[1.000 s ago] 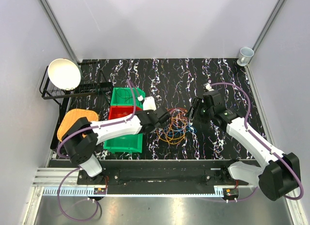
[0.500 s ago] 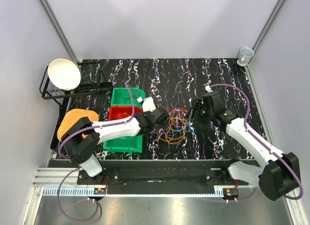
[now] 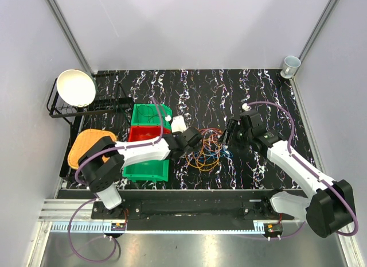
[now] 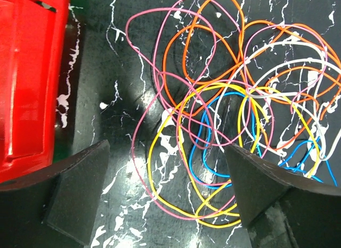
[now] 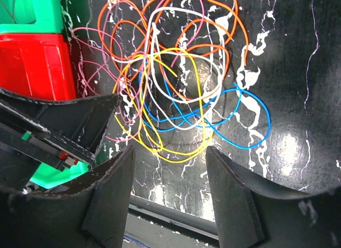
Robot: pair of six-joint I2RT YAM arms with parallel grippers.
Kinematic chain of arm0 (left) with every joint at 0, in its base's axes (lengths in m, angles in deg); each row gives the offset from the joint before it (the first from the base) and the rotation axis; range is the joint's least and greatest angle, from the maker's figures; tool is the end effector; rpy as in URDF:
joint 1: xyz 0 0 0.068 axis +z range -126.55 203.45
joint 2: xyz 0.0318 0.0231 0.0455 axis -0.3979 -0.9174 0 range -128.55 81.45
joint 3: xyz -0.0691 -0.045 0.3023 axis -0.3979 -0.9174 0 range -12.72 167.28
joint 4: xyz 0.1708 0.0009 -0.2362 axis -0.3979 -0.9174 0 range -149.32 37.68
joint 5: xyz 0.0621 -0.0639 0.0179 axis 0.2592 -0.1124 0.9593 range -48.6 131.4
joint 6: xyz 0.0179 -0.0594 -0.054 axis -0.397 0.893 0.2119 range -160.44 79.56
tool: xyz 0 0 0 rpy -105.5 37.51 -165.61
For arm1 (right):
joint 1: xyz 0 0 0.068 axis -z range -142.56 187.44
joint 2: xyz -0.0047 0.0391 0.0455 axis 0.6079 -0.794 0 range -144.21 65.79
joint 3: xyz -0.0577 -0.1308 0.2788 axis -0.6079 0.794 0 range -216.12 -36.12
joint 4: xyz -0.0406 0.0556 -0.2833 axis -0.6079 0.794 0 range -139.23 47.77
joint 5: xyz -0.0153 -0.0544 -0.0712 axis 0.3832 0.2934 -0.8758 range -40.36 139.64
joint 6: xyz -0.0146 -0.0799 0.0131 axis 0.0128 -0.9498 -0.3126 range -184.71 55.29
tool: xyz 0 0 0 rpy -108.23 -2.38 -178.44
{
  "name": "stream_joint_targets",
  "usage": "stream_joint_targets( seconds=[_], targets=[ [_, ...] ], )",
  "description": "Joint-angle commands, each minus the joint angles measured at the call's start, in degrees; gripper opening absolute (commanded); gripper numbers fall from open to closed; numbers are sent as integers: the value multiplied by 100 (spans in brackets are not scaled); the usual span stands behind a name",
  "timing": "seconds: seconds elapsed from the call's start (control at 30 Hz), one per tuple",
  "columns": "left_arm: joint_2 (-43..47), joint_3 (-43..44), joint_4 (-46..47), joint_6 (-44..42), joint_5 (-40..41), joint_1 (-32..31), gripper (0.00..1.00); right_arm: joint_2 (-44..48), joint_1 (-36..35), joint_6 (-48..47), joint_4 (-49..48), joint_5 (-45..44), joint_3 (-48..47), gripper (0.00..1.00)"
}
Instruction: Untangle the cables
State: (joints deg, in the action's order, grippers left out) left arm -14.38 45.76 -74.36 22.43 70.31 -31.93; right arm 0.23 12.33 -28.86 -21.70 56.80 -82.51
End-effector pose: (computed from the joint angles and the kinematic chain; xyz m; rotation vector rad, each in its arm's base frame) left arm 0.2426 -0.2906 0.1797 -0.3304 2.4172 -0.2495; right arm 0.2446 0.1245 0.2520 0.1708 2.4723 0.6324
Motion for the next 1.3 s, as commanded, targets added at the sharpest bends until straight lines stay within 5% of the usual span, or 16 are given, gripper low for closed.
stream_joint_targets(
  seconds=[0.0, 0.17, 0.27, 0.4, 0.6, 0.87, 1.27],
  targets=[
    [-146, 348, 139, -38, 36, 88, 89, 43, 23, 0, -230, 128, 104, 62],
    [-225, 427, 95, -64, 89, 202, 81, 43, 23, -43, -248, 146, 104, 62],
    [-322, 498, 42, -82, 71, 238, 68, 35, 23, -70, -248, 137, 113, 61],
    [-498, 638, 51, -214, -34, 247, 32, 26, 23, -61, -274, 154, 130, 61],
    [-472, 796, -19, -381, -78, 247, 0, 61, 23, -44, -283, 154, 157, 61],
    [266, 1262, -668, -1083, 185, 220, 0, 140, 23, 18, -309, 180, 183, 61],
    [1339, 3230, -1310, -3588, -104, 238, 0, 447, 23, 62, -336, 233, 130, 61]
  ],
)
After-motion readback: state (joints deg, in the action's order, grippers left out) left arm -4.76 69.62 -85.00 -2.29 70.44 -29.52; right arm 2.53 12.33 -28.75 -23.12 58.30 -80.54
